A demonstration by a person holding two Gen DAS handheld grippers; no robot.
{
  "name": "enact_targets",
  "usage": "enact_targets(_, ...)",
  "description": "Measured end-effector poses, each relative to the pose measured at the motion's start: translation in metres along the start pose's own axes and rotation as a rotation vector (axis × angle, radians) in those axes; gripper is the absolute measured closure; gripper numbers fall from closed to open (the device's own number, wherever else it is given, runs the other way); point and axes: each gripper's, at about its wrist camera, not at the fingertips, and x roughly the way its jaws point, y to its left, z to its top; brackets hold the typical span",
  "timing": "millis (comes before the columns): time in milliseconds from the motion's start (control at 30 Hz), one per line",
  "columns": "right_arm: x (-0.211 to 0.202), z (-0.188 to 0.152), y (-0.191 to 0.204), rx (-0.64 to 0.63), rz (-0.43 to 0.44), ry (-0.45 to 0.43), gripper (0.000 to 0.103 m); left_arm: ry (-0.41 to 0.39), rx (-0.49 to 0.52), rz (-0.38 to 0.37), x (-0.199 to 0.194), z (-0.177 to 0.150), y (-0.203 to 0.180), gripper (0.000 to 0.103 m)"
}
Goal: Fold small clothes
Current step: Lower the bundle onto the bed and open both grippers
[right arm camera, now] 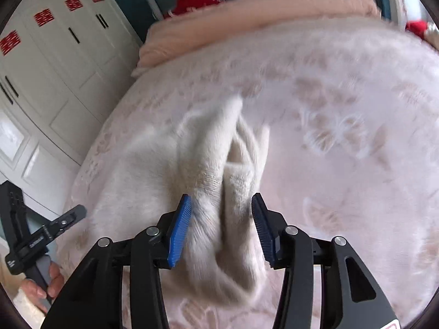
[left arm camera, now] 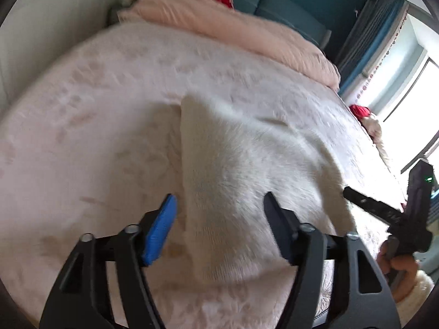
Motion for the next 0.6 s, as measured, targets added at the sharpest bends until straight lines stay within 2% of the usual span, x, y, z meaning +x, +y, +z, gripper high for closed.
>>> enact_targets(33,-0.006,0.001,0.004,-0.017,0.014,-0.006,0.058,-0.011,0.003,-0.005,-0.008,0.000,-0.004,0.036)
enact_targets(100,-0.013,0.000,0.019,-0.071,0.020,-0.001,0.078,-0.031,0.002,-0.021,-0.023,-0.004,-0.019,0.036)
enact_targets(133,-0.015,-0.003,0.026,-0.100,0.015,0.006,0.081,-0.036,0.005,-0.030,-0.023,-0.006,-0.021,0.036)
enact_targets(200,0.001,-0.015,0.033,-0.152,-0.011,0.066,0.091,-0.035,0.024,-0.037,-0.022,-0.012,-0.033,0.036)
enact_targets(267,0.025,-0.028,0.018,-0.154,-0.061,0.121,0.097,0.008,0.042,-0.007,-0.003,-0.018,-0.042,0.036)
enact_targets(300,0.035,-0.033,0.009,-0.144,-0.067,0.128,0.098,0.043,0.041,0.011,0.014,-0.025,-0.039,0.036)
enact_targets(333,0.037,-0.035,0.004,-0.131,-0.057,0.121,0.098,0.101,0.036,0.063,0.036,-0.033,-0.035,0.036)
enact_targets(367,0.034,-0.031,0.001,-0.091,-0.033,0.127,0.099,0.117,0.047,0.112,0.045,-0.037,-0.034,0.036)
enact_targets(433,0.020,-0.020,0.004,-0.046,-0.021,0.140,0.098,0.103,0.074,0.148,0.044,-0.037,-0.037,0.034)
enact_targets(533,-0.011,-0.011,0.015,-0.069,-0.065,0.115,0.091,0.105,0.052,0.166,0.026,-0.029,-0.045,0.036)
enact_targets(600,-0.031,-0.012,0.018,-0.075,-0.090,0.086,0.089,0.078,0.051,0.186,0.011,-0.024,-0.052,0.036)
